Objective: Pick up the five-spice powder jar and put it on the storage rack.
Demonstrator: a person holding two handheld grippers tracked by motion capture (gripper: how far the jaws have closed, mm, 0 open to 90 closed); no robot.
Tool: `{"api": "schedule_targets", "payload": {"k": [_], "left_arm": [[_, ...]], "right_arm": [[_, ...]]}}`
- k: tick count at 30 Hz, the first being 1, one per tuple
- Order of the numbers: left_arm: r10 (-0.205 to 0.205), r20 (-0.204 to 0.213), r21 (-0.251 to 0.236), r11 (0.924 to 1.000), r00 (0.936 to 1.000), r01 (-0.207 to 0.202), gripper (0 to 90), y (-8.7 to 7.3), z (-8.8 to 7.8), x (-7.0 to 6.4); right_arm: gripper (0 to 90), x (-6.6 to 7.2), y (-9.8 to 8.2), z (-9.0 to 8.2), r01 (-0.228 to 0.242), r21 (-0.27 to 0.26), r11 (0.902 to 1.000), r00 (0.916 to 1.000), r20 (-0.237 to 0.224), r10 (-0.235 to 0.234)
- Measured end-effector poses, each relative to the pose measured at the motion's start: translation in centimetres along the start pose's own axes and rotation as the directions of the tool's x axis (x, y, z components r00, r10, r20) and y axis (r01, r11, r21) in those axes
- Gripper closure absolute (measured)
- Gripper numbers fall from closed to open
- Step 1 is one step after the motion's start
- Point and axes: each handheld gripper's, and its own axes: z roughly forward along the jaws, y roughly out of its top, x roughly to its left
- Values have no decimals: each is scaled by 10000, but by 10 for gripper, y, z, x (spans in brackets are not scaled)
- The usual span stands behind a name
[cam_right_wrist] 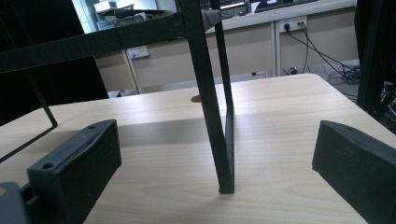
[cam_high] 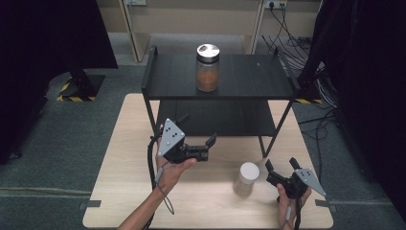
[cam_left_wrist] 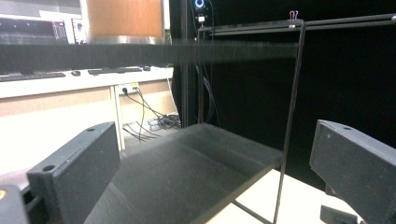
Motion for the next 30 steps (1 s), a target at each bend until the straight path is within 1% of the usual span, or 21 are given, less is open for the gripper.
{"api": "schedule_targets", "payload": {"k": [2, 5, 8, 11, 13, 17, 20, 23, 26, 30], "left_arm": [[45, -38, 26, 10000, 10000, -45, 9, -9, -1, 1], [-41, 21, -58, 10000, 10000, 41, 9, -22, -3, 4], [-17, -4, -60, 10000, 10000, 17, 9, -33, -4, 5], [47, -89, 59, 10000, 9999, -46, 9, -45, -6, 6], [-33, -120, 91, 10000, 9999, 34, 9, -55, -8, 6], [-104, -145, 267, 9996, 9998, 108, 9, -69, -9, 7], [-50, -182, 354, 9994, 9998, 56, 9, -78, -11, 7], [-63, -258, 551, 9985, 9996, 77, 9, -90, -13, 6], [27, -396, 767, 9971, 9992, 3, 9, -98, -14, 5], [20, -494, 763, 9971, 9988, 18, 9, -108, -17, 4]], "right_arm": [[14, 0, 0, 0, -2, -2, 10000, 10000, -2, 2], [15, 0, 0, 0, 3, 3, 10000, 10000, -5, -3], [14, 0, 0, 0, 15, 5, 10000, 10000, -6, -15], [14, 0, 0, 0, 14, 4, 10000, 10000, 8, -14], [14, 0, 0, 0, 0, -1, 10000, 10000, 7, 0], [14, 1, 0, 0, 25, 11, 10000, 10000, 5, -25], [14, 0, 0, 0, 8, 5, 10000, 10000, 7, -8], [14, 0, 0, 0, 8, 1, 10000, 10000, 7, -8], [14, 1, 0, 0, 29, 12, 10000, 10000, -8, -29], [15, 0, 0, 0, 13, 10, 10000, 10000, -7, -13]]}}
